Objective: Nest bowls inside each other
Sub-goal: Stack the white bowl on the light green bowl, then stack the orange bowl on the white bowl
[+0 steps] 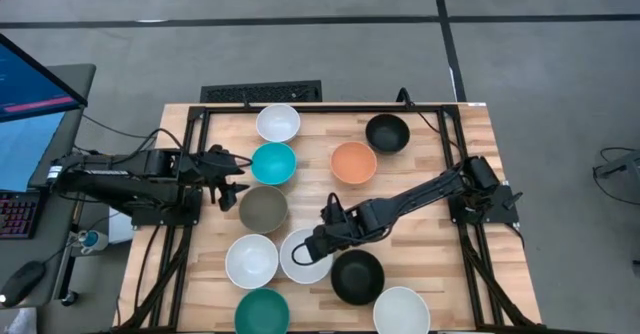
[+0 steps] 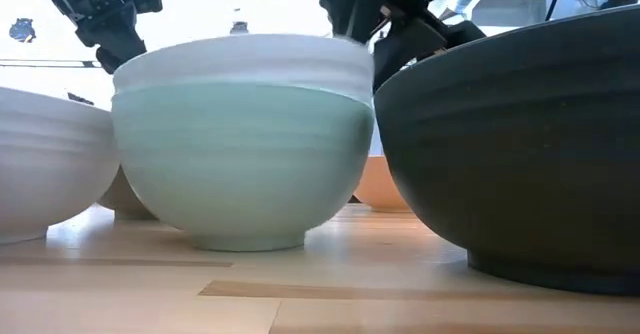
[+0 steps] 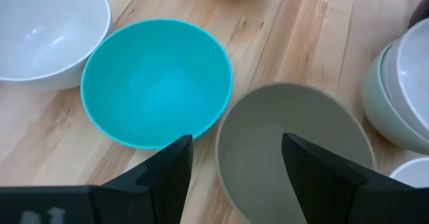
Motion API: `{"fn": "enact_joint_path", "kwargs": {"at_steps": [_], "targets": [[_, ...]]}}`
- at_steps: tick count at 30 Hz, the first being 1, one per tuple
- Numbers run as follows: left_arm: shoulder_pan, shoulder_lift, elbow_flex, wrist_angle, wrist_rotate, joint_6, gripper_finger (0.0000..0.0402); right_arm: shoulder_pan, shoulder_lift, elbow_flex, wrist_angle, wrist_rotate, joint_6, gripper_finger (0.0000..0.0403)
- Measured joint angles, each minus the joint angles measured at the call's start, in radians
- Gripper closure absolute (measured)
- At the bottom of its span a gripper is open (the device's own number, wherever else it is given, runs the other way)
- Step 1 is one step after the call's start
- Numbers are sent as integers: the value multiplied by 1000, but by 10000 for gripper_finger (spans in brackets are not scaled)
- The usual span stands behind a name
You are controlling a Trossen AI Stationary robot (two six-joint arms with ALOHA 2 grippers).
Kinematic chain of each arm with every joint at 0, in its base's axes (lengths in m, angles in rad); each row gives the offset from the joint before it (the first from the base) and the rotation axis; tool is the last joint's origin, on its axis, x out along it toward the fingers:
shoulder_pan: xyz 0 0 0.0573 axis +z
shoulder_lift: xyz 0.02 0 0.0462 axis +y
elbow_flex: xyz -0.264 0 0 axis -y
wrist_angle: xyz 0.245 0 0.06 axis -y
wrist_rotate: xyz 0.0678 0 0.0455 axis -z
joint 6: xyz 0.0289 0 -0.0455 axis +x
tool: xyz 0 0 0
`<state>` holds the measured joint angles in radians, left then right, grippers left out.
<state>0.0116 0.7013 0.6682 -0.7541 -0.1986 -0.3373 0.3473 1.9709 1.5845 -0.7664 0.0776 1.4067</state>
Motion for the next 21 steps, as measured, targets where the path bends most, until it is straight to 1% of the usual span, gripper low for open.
{"fn": "enact_joint_path", "kwargs": {"at_steps": [5, 11, 15, 19, 21], "targets": [[0, 0, 0, -5, 0, 0, 180, -2, 0, 0, -16, 5, 0, 252], [0, 0, 0, -5, 0, -6, 180, -20, -20, 1, -43, 59, -9, 207], [0, 0, 0, -4, 0, -7, 180, -37, -37, 1, -86, 53, -27, 190], [0, 0, -1, -4, 0, -13, 180, -40, -36, 0, -94, -2, -44, 179], [0, 0, -1, -4, 0, -14, 180, -32, -36, 0, -88, -9, -44, 175]]}}
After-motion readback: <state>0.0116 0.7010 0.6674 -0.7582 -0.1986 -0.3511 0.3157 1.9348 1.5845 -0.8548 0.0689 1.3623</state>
